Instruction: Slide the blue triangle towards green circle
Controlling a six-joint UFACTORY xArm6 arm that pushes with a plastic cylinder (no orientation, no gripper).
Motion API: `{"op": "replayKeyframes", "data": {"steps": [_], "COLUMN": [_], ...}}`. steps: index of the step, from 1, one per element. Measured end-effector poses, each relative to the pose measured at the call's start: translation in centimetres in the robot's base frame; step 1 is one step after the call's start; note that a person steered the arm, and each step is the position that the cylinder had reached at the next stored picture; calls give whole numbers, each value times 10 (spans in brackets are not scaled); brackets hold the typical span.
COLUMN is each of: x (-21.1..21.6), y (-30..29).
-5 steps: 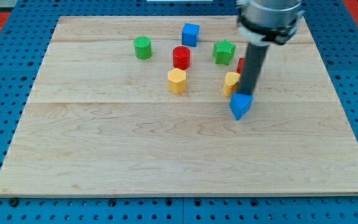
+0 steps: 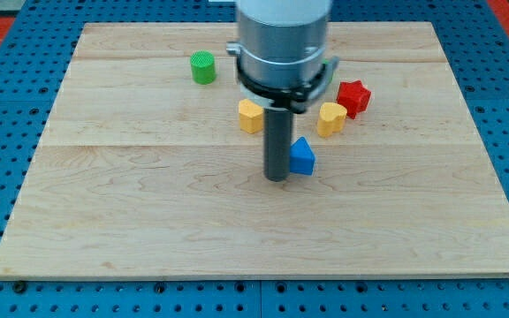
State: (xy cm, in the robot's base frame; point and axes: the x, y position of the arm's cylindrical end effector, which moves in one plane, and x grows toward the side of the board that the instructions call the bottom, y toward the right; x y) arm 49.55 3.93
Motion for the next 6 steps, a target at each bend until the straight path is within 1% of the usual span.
{"op": "replayKeyframes", "data": {"steps": [1,2,3,4,5,6], "x": [0,-12,-22,-32,-51,-42], "y": [68,106,80,-10,-76,-103]}}
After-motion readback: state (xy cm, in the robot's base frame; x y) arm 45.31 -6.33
